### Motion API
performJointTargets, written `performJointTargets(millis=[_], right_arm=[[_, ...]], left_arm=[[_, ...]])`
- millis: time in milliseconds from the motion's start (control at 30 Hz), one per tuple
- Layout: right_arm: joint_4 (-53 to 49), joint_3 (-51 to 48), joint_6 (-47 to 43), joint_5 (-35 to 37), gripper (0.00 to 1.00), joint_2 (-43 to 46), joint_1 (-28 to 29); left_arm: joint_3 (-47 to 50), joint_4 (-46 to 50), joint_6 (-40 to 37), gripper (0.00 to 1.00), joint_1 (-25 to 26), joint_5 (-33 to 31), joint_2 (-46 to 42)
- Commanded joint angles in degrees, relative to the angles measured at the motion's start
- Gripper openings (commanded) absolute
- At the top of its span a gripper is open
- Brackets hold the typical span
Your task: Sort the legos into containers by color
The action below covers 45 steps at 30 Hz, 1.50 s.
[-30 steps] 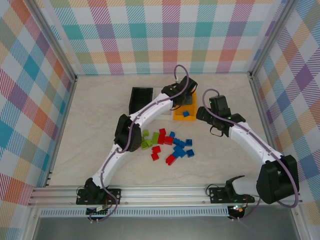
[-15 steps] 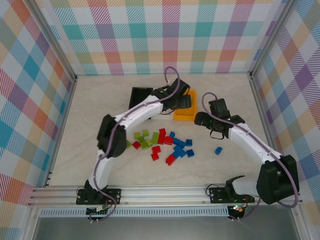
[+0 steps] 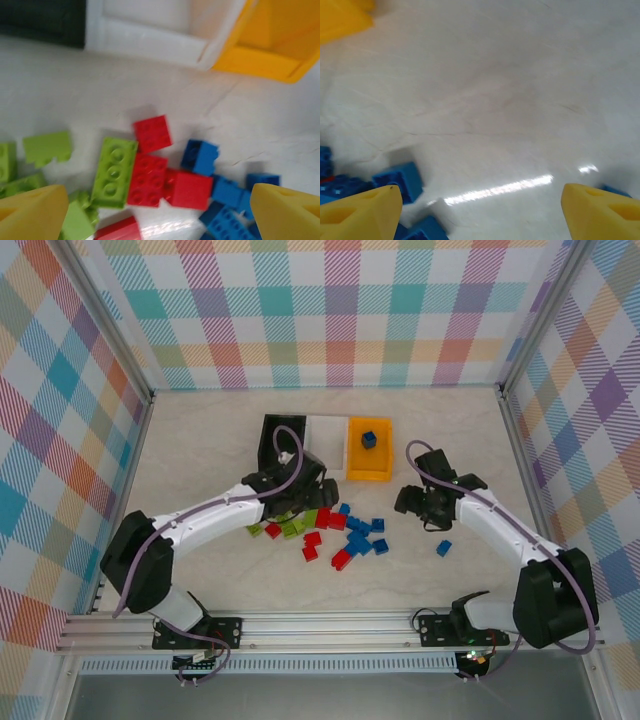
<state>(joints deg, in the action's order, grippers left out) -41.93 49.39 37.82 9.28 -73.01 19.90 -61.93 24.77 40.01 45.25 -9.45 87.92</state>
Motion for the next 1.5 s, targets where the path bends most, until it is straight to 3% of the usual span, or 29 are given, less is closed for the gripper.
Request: performJointTargets(millis=[0, 267, 633, 967, 1267, 1467], right_arm=[[-10.8, 0.7, 7.4, 5.8, 0.85, 2.1, 0.1], [-15.3, -3.6, 12.5, 2.4, 0.83, -0.4, -4.7], [-8.7, -7.2, 13.7, 0.7, 0.62, -5.9, -6.6], [-4.0, -9.1, 11.7, 1.8, 0.53, -7.8, -9.8], [-1.6, -7.3, 6.9, 1.7, 0.18, -6.4, -9.7], [-0.1, 7.3, -2.5, 1.2, 0.17, -4.3, -0.7]], left_arm=[[3.2, -3.5, 2.1, 0.94, 0.4, 0.2, -4.3], [7.7, -6.1, 1.1, 0.94, 0.3, 1.6, -6.8], [9.4, -6.0, -0.1, 0.94, -0.2, 2.4, -9.0], [10.2, -5.4, 0.2, 0.95, -0.4, 1.2, -11.7], [10.2, -4.8, -0.3, 0.97, -0.3, 1.6, -12.1], [11.6, -3.2, -1.5, 1.00, -0.3, -1.3, -15.2]])
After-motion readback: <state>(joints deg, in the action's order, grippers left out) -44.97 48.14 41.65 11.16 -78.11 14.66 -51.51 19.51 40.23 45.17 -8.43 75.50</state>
